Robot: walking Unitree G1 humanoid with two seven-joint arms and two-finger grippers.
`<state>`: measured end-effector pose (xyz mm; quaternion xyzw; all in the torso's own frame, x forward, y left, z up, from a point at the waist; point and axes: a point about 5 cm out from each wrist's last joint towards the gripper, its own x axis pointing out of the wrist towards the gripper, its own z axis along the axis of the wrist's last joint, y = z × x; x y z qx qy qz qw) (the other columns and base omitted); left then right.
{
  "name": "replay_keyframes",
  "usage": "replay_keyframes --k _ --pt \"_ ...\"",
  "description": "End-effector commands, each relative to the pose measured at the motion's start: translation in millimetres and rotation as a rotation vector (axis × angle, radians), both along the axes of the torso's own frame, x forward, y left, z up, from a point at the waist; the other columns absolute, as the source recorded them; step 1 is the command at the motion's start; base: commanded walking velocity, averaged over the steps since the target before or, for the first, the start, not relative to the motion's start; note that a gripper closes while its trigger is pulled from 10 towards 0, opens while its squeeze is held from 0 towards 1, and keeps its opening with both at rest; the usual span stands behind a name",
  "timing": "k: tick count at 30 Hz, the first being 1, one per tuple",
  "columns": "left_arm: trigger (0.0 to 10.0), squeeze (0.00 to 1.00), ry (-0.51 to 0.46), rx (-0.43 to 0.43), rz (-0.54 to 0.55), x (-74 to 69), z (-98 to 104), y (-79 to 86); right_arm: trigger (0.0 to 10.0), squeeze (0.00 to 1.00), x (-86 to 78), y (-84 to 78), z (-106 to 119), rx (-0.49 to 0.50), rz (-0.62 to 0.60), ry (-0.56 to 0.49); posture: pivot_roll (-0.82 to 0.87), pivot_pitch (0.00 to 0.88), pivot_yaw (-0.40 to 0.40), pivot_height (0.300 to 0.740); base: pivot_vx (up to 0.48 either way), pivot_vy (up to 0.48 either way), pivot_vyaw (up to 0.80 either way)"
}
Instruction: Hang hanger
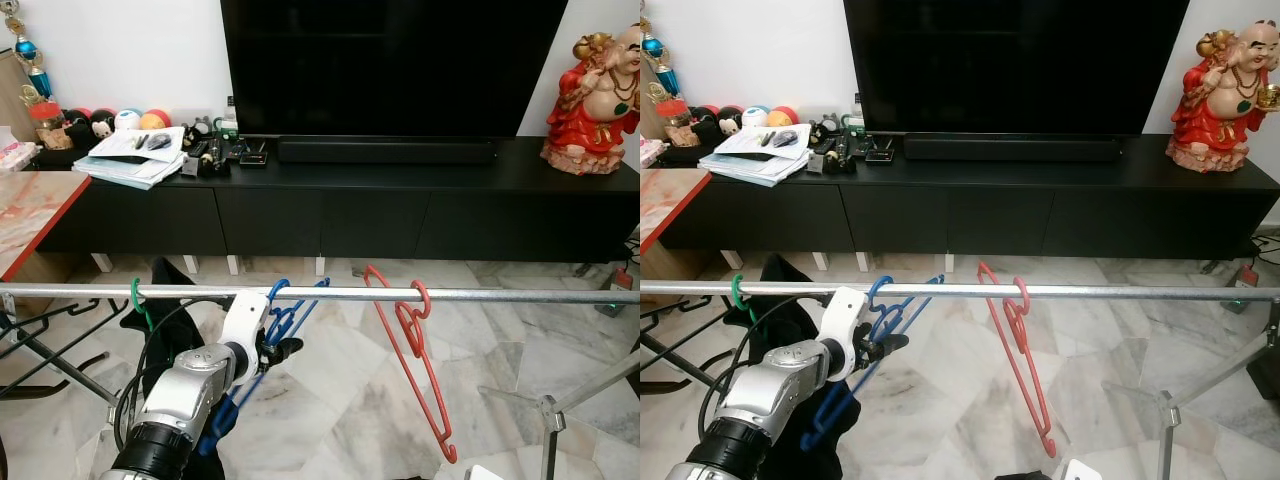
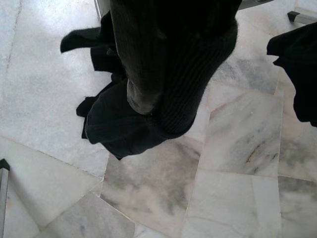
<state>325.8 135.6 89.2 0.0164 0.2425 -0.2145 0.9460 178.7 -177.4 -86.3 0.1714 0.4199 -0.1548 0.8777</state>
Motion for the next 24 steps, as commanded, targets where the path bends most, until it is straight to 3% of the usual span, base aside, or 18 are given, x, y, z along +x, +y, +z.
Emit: replay_keyframes --k 1,8,24 --pt "0.0 0.00 0.012 0.024 -0.009 -1.3 -3.9 2.1 10.0 0.00 -2.7 -0.3 -1.4 0.002 0.005 0.013 0.11 0.000 0.014 0.740 0.000 0.000 0.00" --pt "0.0 0.00 0.012 0.078 0.000 -1.2 -7.4 6.7 10.0 0.00 -2.4 0.7 -1.3 0.001 0.008 0.011 0.11 0.000 0.014 0.740 0.000 0.000 0.00" --pt "0.0 0.00 0.002 0.111 0.010 -1.1 -10.2 7.3 10.0 0.00 -1.7 1.4 -1.0 0.002 0.009 0.009 0.11 0.000 0.013 0.740 0.000 0.000 0.00"
